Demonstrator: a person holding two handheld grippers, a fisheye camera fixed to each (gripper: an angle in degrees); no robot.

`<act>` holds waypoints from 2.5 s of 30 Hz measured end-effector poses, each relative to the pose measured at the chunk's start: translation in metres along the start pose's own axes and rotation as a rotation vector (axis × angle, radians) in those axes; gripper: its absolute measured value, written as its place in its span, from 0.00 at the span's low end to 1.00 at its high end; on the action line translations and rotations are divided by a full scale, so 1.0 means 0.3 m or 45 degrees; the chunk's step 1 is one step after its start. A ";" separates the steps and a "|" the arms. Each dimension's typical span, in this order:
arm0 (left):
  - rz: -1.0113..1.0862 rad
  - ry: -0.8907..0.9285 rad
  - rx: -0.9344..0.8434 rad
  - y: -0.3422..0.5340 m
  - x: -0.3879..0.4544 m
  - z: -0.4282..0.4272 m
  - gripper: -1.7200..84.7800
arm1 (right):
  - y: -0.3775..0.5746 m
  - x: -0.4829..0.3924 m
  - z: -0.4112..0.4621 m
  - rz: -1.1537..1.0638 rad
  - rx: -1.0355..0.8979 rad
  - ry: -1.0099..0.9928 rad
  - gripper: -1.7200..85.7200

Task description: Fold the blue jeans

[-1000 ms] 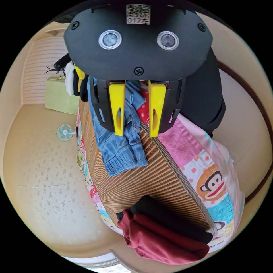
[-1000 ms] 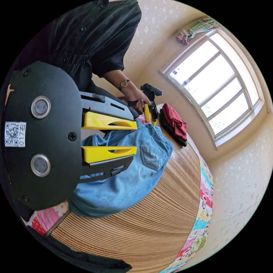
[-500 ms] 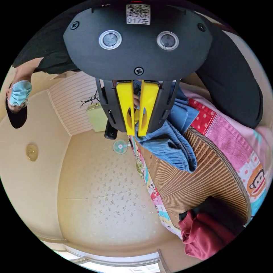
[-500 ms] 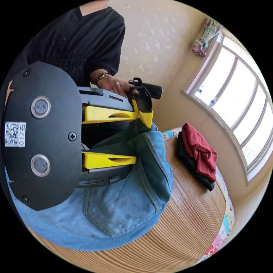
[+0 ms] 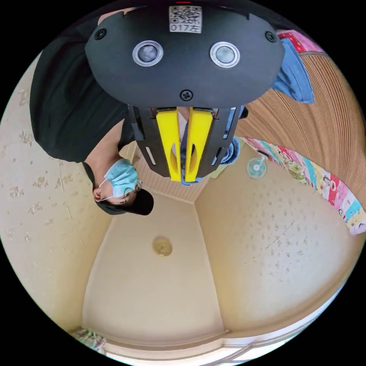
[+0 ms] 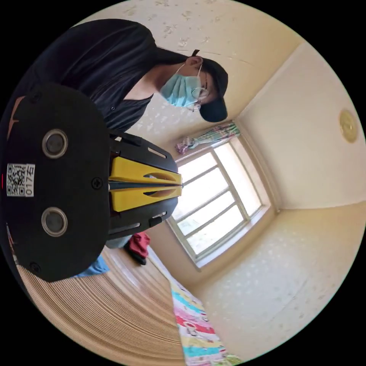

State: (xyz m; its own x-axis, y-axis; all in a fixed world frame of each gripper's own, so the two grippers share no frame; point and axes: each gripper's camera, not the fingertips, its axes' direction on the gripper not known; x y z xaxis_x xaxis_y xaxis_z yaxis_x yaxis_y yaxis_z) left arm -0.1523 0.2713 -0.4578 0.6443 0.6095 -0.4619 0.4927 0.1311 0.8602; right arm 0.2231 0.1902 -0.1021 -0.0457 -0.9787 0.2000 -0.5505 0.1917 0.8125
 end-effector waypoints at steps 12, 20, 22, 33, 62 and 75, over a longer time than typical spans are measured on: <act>-0.292 -1.202 -0.534 -0.576 -0.838 0.987 0.11 | -0.992 0.782 0.364 0.247 -0.418 1.575 0.11; -0.443 -1.010 -1.542 0.473 -1.156 0.898 0.14 | -0.113 1.030 0.285 0.291 -1.099 1.055 0.13; -0.507 -1.055 -1.696 0.698 -1.169 0.814 0.15 | 0.205 1.092 0.234 0.474 -1.217 0.869 0.13; 0.084 -1.124 -1.331 0.934 -0.565 0.926 0.05 | 0.616 0.968 0.041 0.908 -0.591 0.275 0.18; -0.939 -0.552 -0.909 0.719 -1.093 0.090 0.03 | 0.309 0.603 -0.663 0.781 -0.594 1.208 0.05; -0.833 -1.371 -1.309 0.830 -1.288 -0.078 0.17 | 0.750 0.663 0.189 0.690 -1.182 0.687 0.13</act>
State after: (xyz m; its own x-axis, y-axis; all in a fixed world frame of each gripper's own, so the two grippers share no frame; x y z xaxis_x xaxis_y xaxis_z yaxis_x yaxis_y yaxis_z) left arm -0.2922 0.0869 -0.0601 0.7995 -0.4981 -0.3357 0.5393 0.8413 0.0361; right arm 0.0428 0.0344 0.0895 0.3914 -0.6403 0.6609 0.2524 0.7653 0.5921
